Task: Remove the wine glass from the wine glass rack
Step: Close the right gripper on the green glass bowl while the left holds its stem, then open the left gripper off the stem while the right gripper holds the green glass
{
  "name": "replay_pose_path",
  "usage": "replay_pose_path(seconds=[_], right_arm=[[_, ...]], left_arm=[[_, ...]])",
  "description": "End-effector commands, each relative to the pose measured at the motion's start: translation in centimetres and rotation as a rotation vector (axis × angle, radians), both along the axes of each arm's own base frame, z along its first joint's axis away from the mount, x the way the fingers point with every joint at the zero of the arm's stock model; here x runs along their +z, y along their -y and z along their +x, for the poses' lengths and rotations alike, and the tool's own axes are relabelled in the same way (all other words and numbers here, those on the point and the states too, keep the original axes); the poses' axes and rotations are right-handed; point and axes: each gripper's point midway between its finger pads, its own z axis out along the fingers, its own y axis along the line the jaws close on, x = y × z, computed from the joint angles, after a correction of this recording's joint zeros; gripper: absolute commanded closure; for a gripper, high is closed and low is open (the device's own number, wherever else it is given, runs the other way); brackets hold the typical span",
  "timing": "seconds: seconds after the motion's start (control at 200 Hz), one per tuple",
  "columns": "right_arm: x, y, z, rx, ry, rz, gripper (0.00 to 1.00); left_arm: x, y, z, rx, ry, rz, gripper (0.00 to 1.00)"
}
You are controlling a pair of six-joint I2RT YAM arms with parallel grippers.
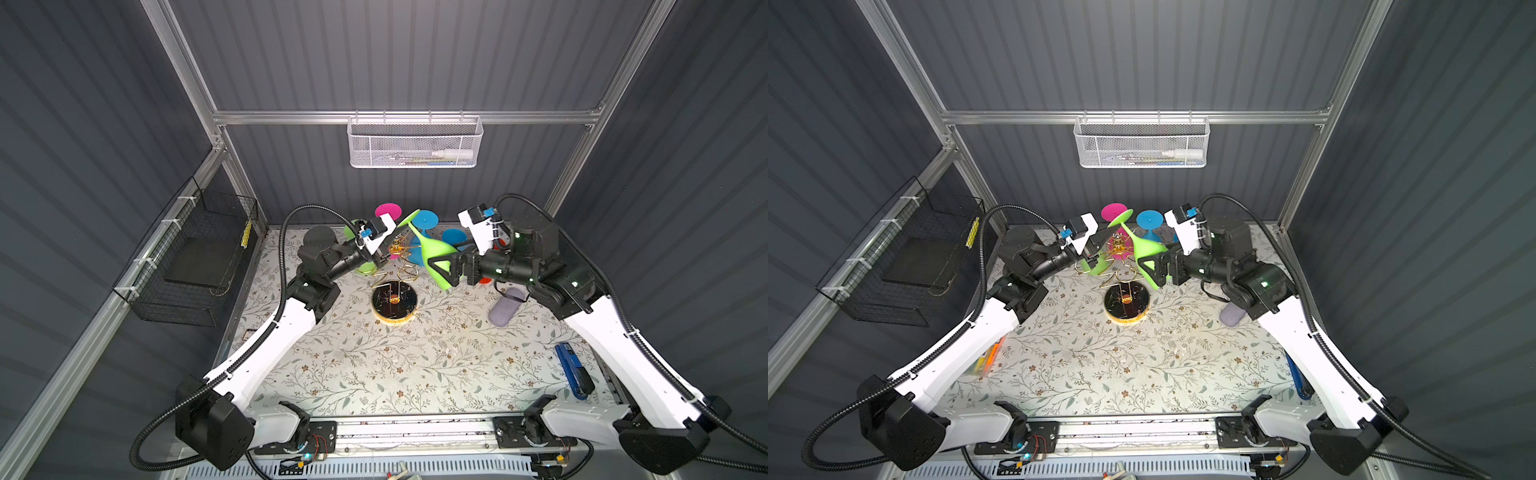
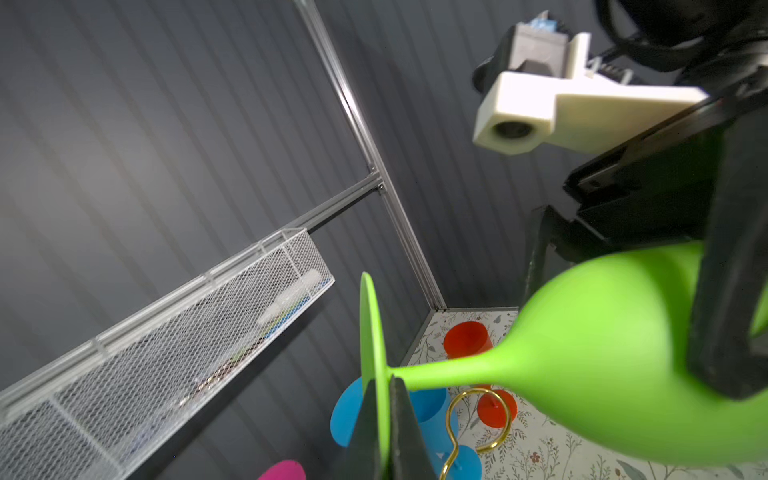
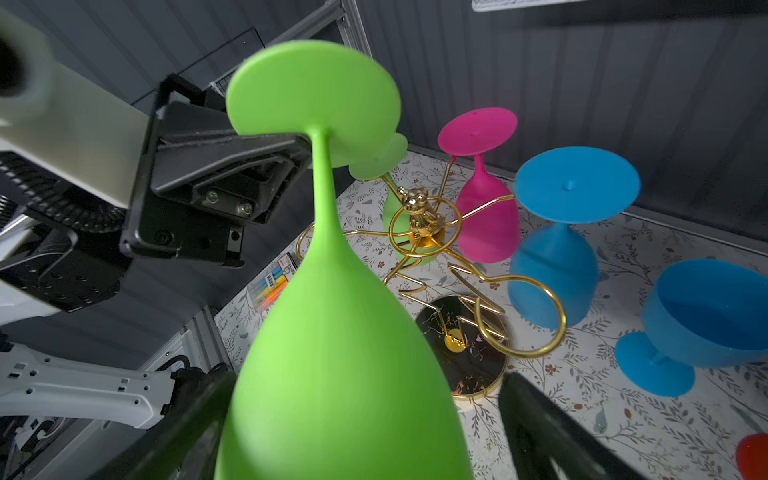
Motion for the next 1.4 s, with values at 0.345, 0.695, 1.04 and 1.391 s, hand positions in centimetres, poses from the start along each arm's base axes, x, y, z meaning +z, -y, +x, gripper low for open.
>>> replay_pose_path(seconds=[0.345, 0.695, 1.04, 1.391], right_arm=[[4.5, 4.9, -3.9, -0.019, 0.17, 0.293, 0.26], [3.8, 4.8, -2.2, -0.058, 0.132, 0.318, 0.39], [3.9, 3.0, 0.2, -0.047, 0.108, 0.341, 0.49], [3.7, 1.3, 1.7, -0.025, 0.074, 0.345, 0.72]], left_arm=[[0.0, -3.5, 1.0, 0.139, -0.394, -0.307, 1.0], [-0.2, -3.4, 0.2, 0.107, -0.405, -0.307, 1.0], [-0.3, -3.4, 0.0, 0.102, -0.405, -0.304, 1.0], [-0.9, -3.5, 0.4, 0.126, -0.414, -0.297, 1.0]])
